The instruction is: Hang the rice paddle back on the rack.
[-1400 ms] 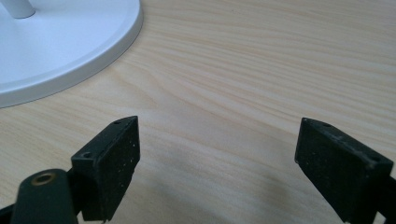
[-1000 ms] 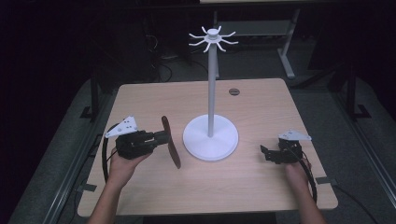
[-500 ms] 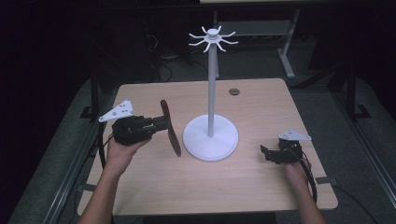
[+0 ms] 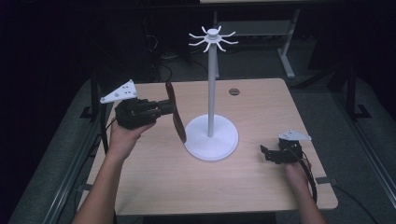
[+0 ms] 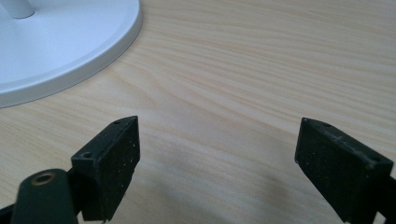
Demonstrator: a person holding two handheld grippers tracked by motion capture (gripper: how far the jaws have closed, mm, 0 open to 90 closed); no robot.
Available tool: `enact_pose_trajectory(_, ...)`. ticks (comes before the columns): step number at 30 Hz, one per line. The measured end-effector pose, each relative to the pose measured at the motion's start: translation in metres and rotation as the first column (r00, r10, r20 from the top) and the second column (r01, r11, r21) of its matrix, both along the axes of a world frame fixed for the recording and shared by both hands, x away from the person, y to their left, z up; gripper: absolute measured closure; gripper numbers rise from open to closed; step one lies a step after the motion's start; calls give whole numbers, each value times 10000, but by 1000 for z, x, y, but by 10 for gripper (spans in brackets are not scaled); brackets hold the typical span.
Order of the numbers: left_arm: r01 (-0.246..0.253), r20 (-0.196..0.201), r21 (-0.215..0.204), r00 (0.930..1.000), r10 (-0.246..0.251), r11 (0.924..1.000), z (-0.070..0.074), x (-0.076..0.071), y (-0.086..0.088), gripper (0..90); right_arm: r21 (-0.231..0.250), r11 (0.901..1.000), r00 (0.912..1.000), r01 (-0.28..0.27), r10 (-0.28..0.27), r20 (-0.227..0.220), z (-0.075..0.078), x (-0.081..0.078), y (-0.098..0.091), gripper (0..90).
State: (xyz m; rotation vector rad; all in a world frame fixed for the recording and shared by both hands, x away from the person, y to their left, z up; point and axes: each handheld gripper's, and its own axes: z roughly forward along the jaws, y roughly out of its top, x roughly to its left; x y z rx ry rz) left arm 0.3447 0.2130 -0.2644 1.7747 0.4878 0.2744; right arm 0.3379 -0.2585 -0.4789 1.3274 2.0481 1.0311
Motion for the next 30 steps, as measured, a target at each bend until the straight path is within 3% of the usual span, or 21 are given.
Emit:
enact_pose_trajectory(12,231,355,-265,9991,-222,9994,30,15,-12,759,22,10000,10000,17,-17,-20,0,0,0,135)
enact_pose_trajectory(23,451,732,-152,9963,-439,9989,63,34,-27,759,44,10000,10000,20,-20,-37,0,0,0,135)
enact_pose_trajectory(30,482,796,-52,9957,-476,9988,74,43,-38,759,53,10000,10000,14,-14,-33,0,0,0,135)
